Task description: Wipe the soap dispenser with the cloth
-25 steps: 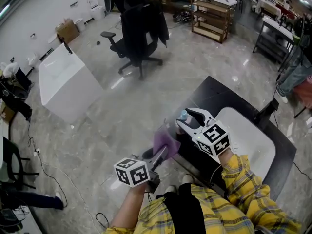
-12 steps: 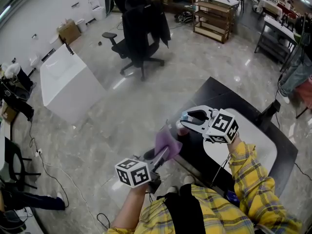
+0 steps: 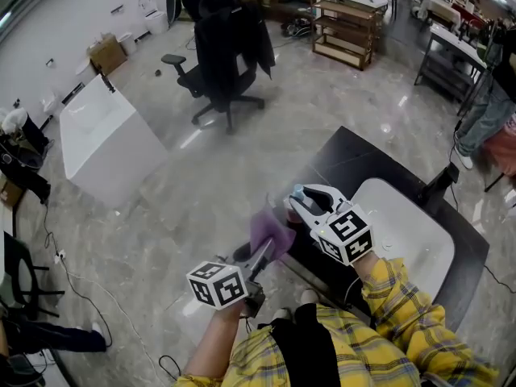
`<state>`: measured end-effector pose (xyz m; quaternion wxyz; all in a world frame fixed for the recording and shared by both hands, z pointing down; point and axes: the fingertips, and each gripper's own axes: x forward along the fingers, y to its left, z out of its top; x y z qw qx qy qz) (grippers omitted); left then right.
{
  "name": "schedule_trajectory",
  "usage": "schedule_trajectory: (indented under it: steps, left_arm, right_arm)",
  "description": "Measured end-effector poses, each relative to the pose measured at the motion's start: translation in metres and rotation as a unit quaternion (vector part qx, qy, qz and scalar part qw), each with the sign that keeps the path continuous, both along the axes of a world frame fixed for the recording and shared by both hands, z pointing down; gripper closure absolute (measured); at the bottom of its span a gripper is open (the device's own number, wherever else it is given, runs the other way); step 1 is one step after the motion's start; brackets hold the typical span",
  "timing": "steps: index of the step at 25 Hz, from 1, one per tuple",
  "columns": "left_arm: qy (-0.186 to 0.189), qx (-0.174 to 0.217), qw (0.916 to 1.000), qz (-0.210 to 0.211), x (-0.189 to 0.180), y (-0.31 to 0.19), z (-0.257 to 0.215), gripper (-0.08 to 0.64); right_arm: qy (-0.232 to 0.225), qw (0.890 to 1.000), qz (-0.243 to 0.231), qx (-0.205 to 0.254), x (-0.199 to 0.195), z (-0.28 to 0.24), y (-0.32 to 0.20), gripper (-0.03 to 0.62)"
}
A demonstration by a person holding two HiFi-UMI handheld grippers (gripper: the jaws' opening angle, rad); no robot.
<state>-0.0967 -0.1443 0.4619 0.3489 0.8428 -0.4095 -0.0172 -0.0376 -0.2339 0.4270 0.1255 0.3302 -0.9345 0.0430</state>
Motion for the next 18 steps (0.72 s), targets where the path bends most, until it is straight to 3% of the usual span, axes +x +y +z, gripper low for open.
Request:
schedule_trajectory:
  steps: [10, 14, 18]
  left_arm:
    - [-0.008, 0.021, 0.9995, -0.022, -0.003, -0.011, -0.01, 0.483]
    - [0.002, 0.032, 0.9991, -0.029, -0.002, -0.013, -0.018, 0.483]
    - [0.021, 0.036, 0.9985, -0.037, -0.001, -0.017, -0.026, 0.483]
  right_arm:
    - [-0.018, 0.991, 0.129, -0.013, 0.003, 0.001, -0.004, 0.491]
    - [-0.022, 0.989, 0.148, -0.008, 0.004, 0.001, -0.004, 0.491]
    - [-0.046, 0.99, 0.136, -0.012, 0.002, -0.004, -0.004, 0.489]
